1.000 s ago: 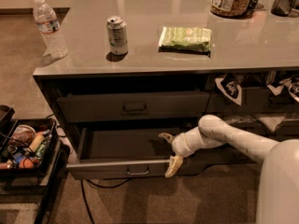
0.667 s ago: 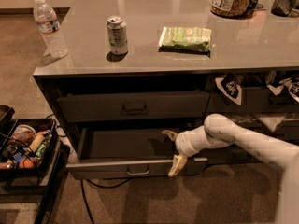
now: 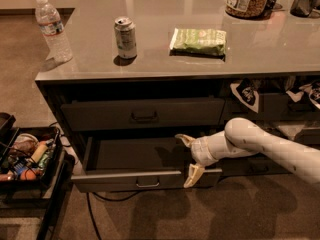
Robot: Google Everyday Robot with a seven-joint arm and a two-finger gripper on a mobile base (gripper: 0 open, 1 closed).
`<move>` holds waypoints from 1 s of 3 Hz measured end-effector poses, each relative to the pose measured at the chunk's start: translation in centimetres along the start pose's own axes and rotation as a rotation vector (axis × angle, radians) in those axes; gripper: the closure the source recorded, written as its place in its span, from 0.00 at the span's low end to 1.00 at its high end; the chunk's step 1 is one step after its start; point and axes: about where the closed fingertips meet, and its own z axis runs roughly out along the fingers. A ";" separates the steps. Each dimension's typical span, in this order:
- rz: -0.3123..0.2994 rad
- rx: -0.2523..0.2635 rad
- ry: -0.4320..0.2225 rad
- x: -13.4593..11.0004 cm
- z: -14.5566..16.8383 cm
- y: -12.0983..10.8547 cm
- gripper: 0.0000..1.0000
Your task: Open middle drawer
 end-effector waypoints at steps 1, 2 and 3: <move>0.000 0.000 0.000 0.0 0.0 0.0 0.19; 0.000 0.000 0.000 0.0 0.0 0.0 0.42; 0.000 0.000 0.000 0.0 0.0 0.0 0.65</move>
Offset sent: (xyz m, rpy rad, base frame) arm 0.0000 0.0001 -0.0002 0.0002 0.0003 0.0001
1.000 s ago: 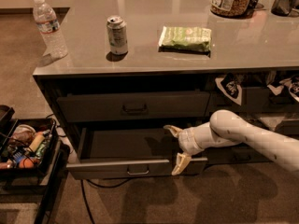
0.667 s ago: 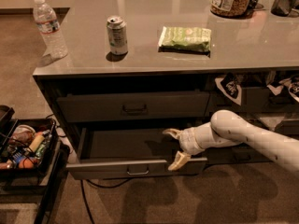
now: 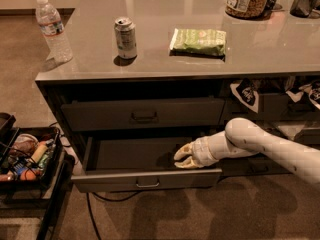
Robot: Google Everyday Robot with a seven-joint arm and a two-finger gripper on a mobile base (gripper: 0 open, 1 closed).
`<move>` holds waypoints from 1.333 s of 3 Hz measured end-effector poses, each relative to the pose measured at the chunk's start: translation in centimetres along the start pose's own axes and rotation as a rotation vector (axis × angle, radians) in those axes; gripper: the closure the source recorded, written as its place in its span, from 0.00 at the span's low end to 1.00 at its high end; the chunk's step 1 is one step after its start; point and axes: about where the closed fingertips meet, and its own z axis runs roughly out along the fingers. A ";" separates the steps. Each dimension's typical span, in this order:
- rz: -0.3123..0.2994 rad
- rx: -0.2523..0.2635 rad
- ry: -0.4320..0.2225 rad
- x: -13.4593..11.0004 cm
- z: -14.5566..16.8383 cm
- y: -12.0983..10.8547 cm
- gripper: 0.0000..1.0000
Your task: Open middle drawer
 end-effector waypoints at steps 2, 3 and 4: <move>-0.072 -0.008 0.058 1.2 3.9 -1.2 1.00; -0.115 0.008 0.101 2.6 6.4 -2.2 1.00; -0.143 0.076 0.137 3.7 7.5 -2.8 1.00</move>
Offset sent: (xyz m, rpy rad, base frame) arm 0.0436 0.0373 -0.0576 -0.1291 -0.1119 0.0562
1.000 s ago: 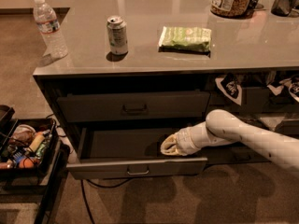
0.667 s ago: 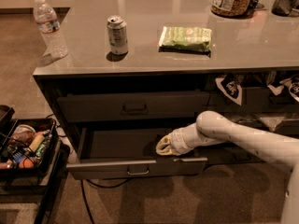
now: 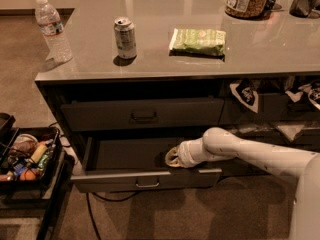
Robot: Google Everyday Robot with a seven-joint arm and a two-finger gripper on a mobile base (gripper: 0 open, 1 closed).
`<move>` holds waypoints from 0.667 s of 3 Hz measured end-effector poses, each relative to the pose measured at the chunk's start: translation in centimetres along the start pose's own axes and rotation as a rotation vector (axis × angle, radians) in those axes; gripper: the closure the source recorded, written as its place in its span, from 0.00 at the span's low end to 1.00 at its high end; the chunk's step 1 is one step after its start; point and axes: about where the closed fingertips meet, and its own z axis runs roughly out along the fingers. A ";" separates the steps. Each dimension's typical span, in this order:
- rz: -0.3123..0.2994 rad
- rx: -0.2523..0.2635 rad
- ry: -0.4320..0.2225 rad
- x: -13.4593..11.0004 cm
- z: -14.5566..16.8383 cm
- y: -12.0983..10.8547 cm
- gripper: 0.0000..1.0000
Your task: Open middle drawer
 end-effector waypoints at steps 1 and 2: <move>0.006 0.079 0.049 0.9 0.8 0.0 1.00; 0.013 0.105 0.072 1.6 2.1 -0.2 1.00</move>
Offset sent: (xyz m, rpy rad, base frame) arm 0.0245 0.0006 -0.0354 -0.0348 -0.1081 -0.1328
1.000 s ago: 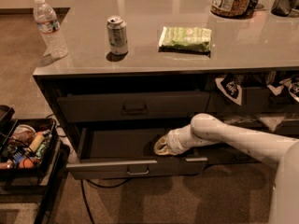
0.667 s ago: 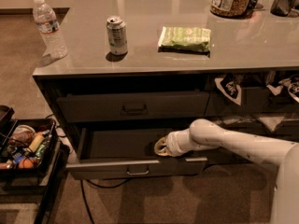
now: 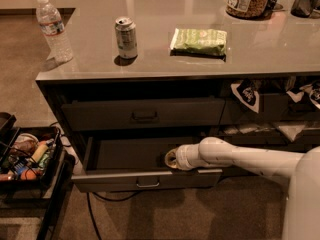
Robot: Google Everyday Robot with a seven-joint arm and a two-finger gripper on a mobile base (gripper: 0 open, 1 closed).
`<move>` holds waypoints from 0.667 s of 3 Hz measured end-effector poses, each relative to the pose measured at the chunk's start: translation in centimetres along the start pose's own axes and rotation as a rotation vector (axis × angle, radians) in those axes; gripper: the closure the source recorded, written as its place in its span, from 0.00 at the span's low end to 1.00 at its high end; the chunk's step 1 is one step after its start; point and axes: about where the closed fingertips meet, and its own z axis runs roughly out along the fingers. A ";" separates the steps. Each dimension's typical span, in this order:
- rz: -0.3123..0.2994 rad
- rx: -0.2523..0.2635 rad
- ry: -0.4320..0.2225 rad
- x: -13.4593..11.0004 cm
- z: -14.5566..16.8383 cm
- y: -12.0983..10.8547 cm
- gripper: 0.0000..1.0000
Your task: Open middle drawer
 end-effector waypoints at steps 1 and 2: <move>0.006 -0.035 0.003 0.7 1.4 -0.6 1.00; 0.020 -0.129 -0.029 0.8 2.7 -1.4 1.00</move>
Offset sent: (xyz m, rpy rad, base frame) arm -0.0024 0.0136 -0.0181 -0.0205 0.3820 0.2439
